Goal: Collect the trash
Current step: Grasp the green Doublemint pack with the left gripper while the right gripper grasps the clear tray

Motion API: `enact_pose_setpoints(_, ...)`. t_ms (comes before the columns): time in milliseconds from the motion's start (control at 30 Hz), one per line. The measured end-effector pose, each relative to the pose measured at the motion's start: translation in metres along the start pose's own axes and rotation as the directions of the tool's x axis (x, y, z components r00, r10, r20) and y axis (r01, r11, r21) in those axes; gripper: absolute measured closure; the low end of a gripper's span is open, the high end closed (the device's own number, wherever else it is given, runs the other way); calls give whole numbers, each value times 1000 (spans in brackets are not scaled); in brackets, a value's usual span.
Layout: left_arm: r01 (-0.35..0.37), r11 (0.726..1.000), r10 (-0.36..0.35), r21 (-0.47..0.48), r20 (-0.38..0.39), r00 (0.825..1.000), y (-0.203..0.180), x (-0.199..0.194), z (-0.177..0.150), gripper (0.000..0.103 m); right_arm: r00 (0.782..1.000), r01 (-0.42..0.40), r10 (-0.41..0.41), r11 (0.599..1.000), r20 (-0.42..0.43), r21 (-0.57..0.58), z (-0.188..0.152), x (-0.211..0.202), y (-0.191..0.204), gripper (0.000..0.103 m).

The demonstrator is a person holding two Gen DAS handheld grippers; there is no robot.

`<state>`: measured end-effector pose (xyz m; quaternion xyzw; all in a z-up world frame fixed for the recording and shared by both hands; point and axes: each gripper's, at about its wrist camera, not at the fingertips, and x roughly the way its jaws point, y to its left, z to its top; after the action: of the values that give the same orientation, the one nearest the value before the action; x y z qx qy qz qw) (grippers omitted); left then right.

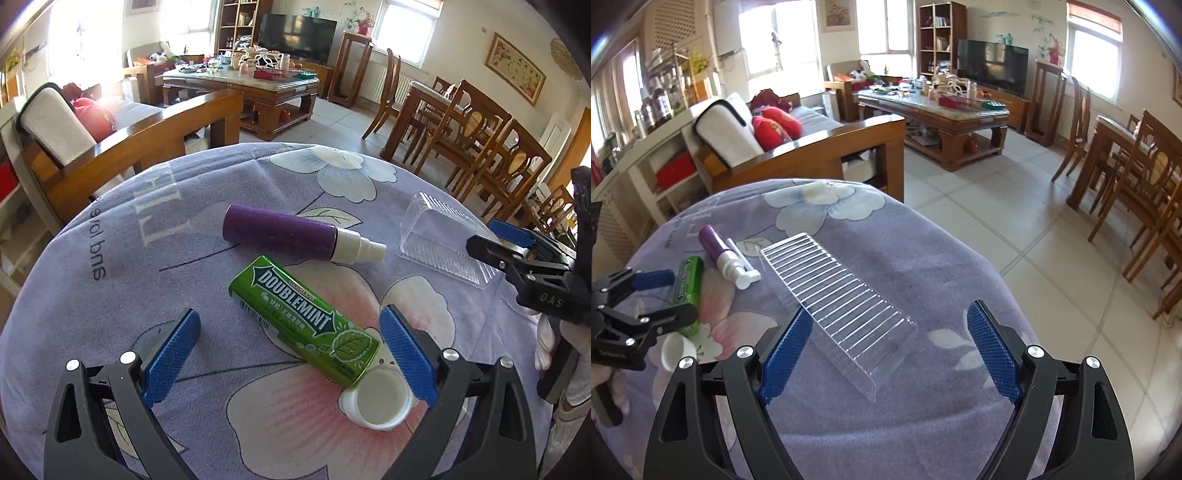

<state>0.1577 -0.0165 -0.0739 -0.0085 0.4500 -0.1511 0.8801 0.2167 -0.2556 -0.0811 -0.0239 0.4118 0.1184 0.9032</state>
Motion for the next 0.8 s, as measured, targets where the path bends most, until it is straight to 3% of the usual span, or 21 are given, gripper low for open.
enact_pose_setpoints(100, -3, 1000, 3, 11, 7, 1000, 1, 0, 1, 11, 1000, -13, 12, 1000, -26, -10, 0, 9, 4, 47)
enact_pose_setpoints(200, -12, 999, 11, 35, 16, 1000, 5, -4, 1, 24, 998, -28, 26, 999, -53, -23, -2, 18, 9, 71)
enact_pose_setpoints(267, -24, 998, 23, 55, 18, 1000, 9, -7, 0, 47, 998, -38, 36, 999, -58, -26, -4, 17, 14, 81)
enact_pose_setpoints(367, -45, 998, 44, 50, 18, 999, 20, -9, 2, 71, 997, -59, 58, 998, -45, -13, -8, 7, 21, 81)
enact_pose_setpoints(567, -30, 997, 29, 73, 16, 999, 24, -12, 0, 72, 997, -79, 79, 997, -15, 21, -24, -26, 28, 81)
enact_pose_setpoints(800, 51, 996, -55, 78, 55, 997, 17, -33, -9, 72, 992, -123, 120, 991, 38, 62, -51, -78, 32, 81)
